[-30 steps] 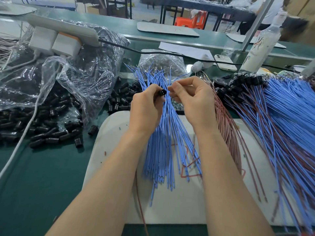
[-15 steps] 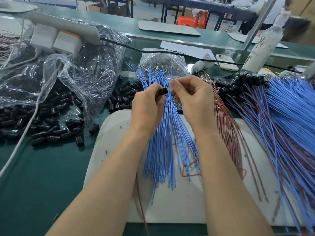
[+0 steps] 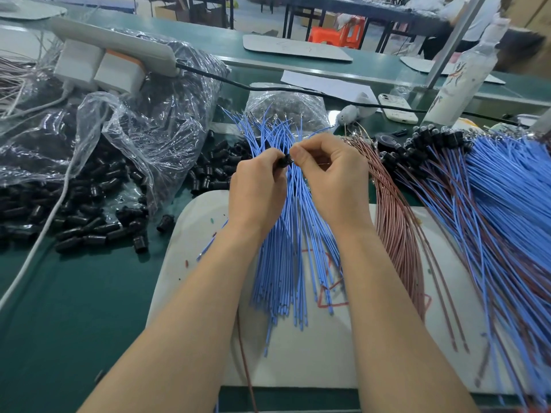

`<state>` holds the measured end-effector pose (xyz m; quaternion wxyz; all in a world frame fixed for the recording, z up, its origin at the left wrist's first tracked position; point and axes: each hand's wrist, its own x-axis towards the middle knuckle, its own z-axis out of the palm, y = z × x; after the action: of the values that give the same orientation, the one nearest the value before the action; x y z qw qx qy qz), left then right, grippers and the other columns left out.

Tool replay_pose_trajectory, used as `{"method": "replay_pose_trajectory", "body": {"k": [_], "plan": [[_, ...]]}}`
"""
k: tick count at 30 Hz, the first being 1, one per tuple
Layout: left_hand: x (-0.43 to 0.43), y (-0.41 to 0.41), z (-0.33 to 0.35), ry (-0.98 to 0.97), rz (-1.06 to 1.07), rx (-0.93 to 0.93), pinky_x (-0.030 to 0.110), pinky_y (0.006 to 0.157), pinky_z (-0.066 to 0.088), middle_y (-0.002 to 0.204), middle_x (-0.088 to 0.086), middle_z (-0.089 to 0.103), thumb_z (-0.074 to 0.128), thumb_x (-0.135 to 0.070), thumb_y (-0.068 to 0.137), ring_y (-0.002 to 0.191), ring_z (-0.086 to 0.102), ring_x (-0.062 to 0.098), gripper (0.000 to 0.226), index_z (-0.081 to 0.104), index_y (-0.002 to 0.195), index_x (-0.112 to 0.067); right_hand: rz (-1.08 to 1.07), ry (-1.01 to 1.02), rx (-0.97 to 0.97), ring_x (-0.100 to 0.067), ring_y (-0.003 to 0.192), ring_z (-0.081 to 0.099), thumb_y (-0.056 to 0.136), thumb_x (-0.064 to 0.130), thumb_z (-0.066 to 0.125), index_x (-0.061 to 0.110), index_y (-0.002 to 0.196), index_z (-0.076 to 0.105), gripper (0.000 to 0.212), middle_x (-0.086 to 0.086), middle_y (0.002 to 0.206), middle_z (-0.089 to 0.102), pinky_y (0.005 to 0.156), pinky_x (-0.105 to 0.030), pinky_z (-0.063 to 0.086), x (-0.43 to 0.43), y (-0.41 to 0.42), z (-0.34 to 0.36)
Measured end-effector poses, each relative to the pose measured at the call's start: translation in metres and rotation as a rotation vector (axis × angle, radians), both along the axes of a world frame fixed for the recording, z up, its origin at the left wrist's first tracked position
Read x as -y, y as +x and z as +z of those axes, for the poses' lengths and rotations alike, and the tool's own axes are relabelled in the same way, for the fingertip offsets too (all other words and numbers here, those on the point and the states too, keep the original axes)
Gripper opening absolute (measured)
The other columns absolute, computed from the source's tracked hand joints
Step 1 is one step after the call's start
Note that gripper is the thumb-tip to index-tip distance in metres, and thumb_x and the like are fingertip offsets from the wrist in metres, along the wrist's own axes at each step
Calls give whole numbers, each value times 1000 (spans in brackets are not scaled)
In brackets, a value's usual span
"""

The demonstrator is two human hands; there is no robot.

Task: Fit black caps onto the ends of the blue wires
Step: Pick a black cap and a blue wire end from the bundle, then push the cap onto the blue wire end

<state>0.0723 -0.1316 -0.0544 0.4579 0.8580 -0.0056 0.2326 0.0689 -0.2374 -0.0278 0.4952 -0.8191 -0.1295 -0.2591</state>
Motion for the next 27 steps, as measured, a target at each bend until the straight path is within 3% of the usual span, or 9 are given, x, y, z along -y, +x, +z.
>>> {"method": "replay_pose_trajectory", "body": {"k": [8, 13, 19, 24, 27], "plan": [[-2, 1, -2, 87, -33, -41, 42, 77, 51, 83, 8, 70, 56, -13, 88, 80, 62, 31, 14, 69, 95, -12, -41, -41, -12, 4, 64, 58, 86, 16, 68, 14, 79, 70, 8, 19, 66, 59, 70, -15, 48, 4, 5, -5], [-11, 2, 4, -52, -290, -130, 34, 85, 52, 89, 3, 72, 65, -16, 88, 86, 67, 21, 19, 69, 106, -14, 67, 185, -242, -10, 65, 58, 88, 13, 66, 17, 77, 66, 12, 3, 68, 64, 73, -36, 53, 23, 13, -8], [-9, 0, 5, -55, -285, -85, 32, 78, 50, 86, 5, 72, 62, -16, 90, 83, 65, 25, 17, 70, 104, -10, 138, 396, -355, -11, 70, 60, 88, 11, 66, 11, 81, 68, 7, 1, 71, 66, 70, -23, 54, 25, 15, -14], [-8, 0, 5, -39, -272, -47, 35, 76, 49, 84, 8, 71, 61, -12, 90, 80, 63, 28, 16, 71, 102, -11, 161, 518, -418, -6, 66, 62, 89, 8, 65, 13, 76, 67, 14, 6, 66, 66, 68, -20, 52, 22, 17, -15], [-8, 1, 4, -23, -247, -37, 22, 67, 45, 81, 8, 69, 61, -13, 89, 67, 56, 17, 15, 71, 99, -13, 142, 516, -418, -4, 64, 63, 88, 9, 66, 14, 76, 68, 13, 8, 64, 67, 68, -19, 52, 20, 17, -15]]}}
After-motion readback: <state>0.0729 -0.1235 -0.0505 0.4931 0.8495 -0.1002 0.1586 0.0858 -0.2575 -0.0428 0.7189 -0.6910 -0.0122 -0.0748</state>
